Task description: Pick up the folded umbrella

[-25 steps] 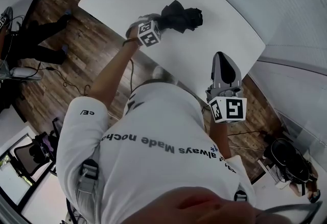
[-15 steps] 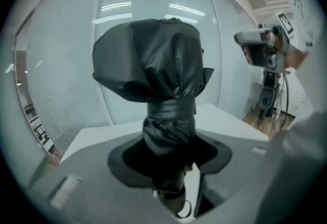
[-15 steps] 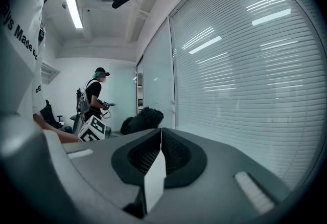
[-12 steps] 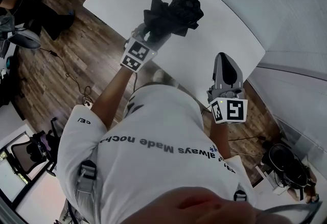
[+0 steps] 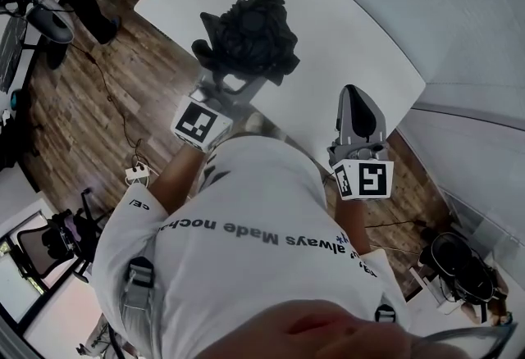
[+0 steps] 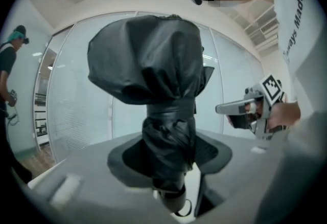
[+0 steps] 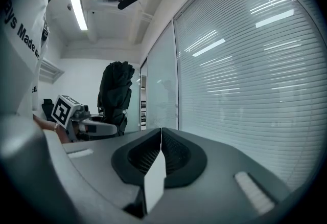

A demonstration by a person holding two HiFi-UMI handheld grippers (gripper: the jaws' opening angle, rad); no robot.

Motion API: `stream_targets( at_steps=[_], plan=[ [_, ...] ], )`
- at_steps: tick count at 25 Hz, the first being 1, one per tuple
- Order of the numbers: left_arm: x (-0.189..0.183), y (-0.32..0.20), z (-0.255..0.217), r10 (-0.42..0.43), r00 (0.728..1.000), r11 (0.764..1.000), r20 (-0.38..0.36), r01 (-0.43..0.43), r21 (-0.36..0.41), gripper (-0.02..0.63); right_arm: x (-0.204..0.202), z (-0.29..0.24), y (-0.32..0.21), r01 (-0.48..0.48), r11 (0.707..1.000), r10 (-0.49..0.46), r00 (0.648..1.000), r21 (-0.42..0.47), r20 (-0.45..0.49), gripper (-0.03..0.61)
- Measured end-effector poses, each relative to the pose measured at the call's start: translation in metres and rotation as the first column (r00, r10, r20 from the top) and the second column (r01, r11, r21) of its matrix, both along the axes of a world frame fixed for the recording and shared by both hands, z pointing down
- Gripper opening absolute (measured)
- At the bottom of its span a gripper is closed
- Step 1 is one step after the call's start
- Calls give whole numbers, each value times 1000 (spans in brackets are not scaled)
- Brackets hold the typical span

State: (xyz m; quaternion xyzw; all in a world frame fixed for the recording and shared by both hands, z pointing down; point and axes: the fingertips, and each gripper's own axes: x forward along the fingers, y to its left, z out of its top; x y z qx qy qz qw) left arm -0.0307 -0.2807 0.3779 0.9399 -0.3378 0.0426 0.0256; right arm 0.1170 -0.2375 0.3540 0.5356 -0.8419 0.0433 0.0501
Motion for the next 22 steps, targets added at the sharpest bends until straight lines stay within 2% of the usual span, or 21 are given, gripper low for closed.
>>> stream_targets(
  at_steps=[5, 22],
  plan=[
    [-3, 15, -27, -16, 998, 998, -64, 19, 53, 216, -6, -6, 2, 10, 1000, -10, 1000, 10, -4, 5],
    [-4, 7, -18, -27, 998, 998, -53, 29, 51, 219, -3, -3, -8, 33, 999, -33, 999, 13, -25, 5]
  ],
)
